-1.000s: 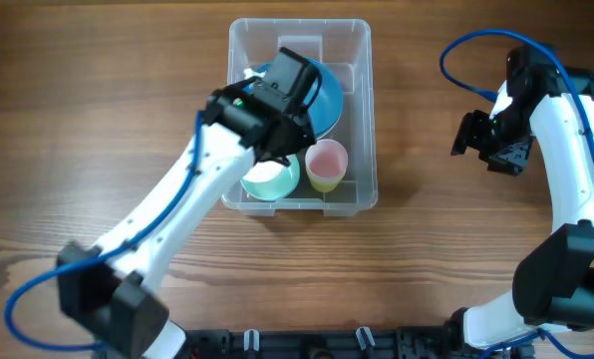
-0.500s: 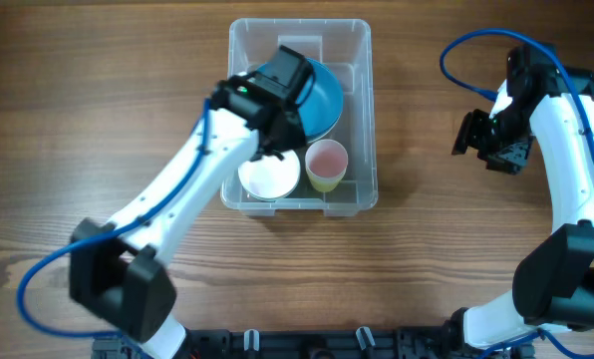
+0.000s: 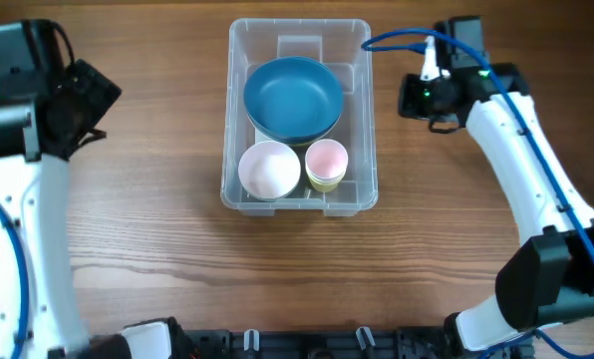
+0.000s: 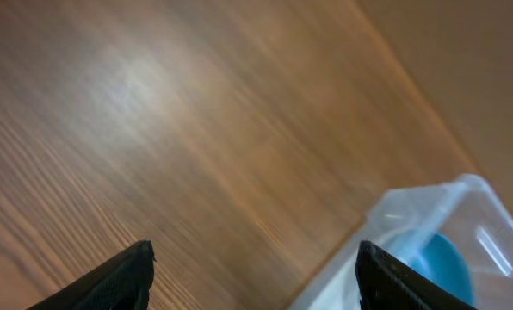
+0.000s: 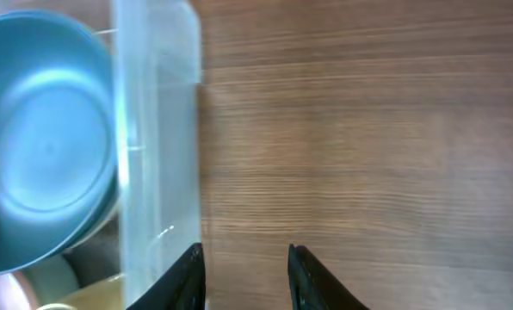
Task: Pack container
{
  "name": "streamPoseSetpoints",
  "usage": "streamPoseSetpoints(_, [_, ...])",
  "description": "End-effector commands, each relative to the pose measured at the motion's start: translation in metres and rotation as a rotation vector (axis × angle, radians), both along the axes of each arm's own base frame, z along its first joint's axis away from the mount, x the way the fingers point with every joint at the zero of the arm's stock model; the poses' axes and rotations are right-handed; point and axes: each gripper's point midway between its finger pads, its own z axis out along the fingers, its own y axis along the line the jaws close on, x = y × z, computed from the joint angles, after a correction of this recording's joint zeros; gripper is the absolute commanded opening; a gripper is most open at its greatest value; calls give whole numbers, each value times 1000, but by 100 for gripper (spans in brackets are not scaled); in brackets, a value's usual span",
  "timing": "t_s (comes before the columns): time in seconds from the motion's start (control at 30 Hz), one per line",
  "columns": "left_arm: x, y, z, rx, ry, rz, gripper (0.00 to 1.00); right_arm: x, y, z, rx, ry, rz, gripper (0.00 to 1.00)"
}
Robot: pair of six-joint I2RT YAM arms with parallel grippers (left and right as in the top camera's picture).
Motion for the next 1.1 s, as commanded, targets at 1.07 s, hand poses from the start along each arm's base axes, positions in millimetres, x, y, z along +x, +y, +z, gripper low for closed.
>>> streamPoseSetpoints(1.07, [13, 1, -32, -37, 87, -12, 80, 11, 40, -27, 101, 27, 166, 38])
